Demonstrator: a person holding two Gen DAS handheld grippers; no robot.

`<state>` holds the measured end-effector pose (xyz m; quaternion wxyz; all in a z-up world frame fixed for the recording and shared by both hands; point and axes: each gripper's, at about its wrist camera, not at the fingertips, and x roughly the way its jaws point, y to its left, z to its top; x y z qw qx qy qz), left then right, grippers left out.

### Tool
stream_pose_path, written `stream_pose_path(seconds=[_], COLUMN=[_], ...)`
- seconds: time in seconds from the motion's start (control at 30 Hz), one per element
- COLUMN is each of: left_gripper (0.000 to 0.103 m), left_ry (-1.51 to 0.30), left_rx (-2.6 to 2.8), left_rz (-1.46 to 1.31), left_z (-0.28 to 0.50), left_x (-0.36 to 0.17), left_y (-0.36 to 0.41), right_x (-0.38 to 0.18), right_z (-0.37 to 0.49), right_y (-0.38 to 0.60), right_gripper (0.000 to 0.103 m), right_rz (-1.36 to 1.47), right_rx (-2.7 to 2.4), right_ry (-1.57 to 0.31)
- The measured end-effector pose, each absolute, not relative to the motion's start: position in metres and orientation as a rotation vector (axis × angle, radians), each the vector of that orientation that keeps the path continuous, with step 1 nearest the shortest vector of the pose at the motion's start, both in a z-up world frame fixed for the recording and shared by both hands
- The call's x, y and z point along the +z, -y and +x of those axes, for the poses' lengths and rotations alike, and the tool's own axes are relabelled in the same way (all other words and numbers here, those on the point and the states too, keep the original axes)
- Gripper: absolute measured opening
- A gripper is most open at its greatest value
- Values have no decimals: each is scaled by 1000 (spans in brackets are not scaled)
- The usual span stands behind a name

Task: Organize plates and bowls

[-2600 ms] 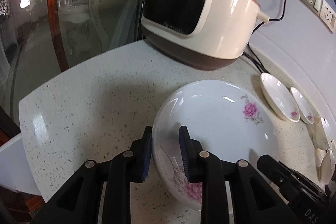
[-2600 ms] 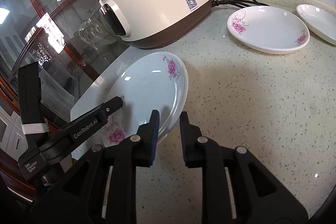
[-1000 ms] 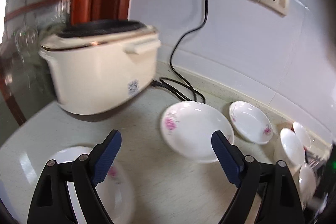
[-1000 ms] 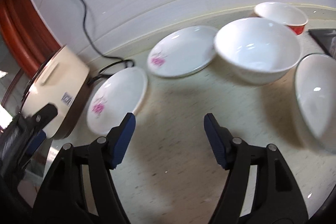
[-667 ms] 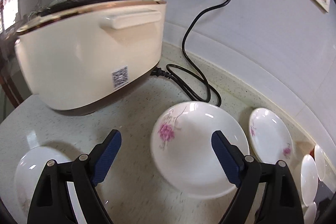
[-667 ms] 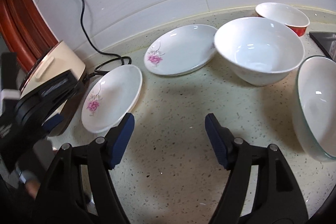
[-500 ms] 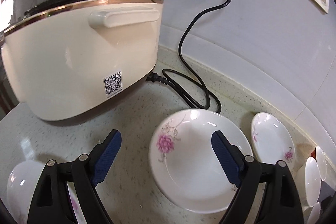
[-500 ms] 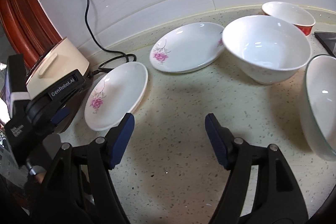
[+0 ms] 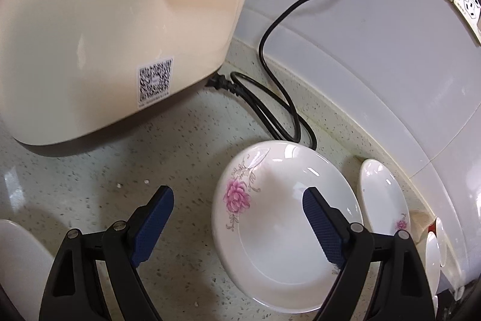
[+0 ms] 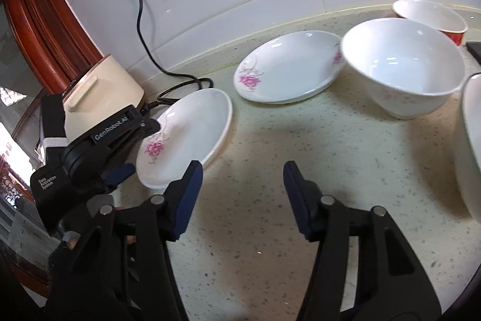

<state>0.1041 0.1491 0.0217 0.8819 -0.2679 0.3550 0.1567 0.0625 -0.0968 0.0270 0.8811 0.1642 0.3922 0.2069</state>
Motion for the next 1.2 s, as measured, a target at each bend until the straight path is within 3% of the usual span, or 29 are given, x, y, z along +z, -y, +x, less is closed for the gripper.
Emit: stream_pose_path(seconds=[0.23,0.4,0.53,0.6,0.83,0.9,1.0,1.03,1.2], left_gripper=[89,89,89,89,87,83,53,49,45], left_ry=[-751,-744,-745,-751,-785,-798,-834,-846,-916], left_rx=[305,312,320,321,306,278,238,223,163], left_rz=[-587,-574,-577,-567,-525,-521,-499,-493,-393], left_z=[105,108,109,110,115,116,119,119,125], left_x=[15,14,15,16,16,16,16,16,15], left_y=[-150,-150,-152,-152,-145,-142,-135,-132,-108], right_x=[23,18,14,13,16,17,18,19,26], right_z=[87,106,119,120,108,102,93,90,67], right_y=[68,47,35,32,39,49,66,70,94], right_gripper=[55,34,28,19,18,17,17,17,16], right_rz=[324,282,243,213,191,215,258,266,292], right_rx=[453,423,401,380,348,331,314,311,279], right_ry=[-840,-871,-908,-918,-915,-915,-915,-917,-892])
